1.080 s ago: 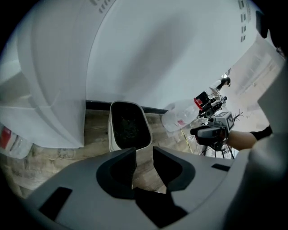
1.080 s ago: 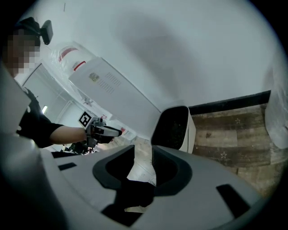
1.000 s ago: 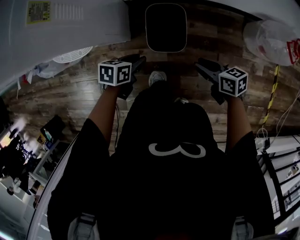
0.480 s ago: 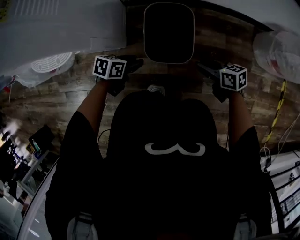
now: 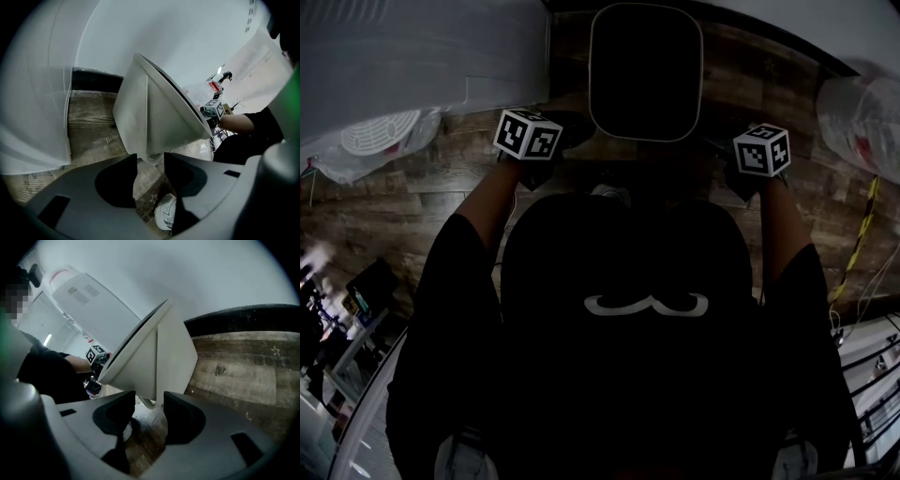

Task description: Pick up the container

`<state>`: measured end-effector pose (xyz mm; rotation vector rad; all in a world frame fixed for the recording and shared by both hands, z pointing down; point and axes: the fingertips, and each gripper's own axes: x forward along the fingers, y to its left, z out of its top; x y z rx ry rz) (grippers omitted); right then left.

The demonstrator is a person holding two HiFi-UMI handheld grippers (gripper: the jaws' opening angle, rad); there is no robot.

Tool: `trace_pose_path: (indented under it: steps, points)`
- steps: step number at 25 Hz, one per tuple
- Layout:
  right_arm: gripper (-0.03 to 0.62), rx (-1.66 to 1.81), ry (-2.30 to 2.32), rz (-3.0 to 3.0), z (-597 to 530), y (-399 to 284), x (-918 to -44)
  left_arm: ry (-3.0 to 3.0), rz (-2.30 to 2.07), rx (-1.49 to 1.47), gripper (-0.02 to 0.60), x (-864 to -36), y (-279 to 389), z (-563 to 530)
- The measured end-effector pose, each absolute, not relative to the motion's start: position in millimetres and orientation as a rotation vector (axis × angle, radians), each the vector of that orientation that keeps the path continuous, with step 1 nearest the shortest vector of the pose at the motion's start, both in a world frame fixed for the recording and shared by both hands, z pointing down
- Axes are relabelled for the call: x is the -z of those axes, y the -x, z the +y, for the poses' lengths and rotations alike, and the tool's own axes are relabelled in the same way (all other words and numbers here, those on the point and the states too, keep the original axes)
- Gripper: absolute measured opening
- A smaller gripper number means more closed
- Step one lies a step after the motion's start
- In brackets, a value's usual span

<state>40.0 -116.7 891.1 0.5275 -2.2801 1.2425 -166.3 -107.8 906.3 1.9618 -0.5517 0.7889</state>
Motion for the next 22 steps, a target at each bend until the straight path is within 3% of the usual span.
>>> trace_pose_path:
  steps: [22]
  points:
    - [0.193, -1.218, -0.431, -2.184, -114, -26, -937, -1.975, -0.540, -0.717, 0.185, -933, 152, -123]
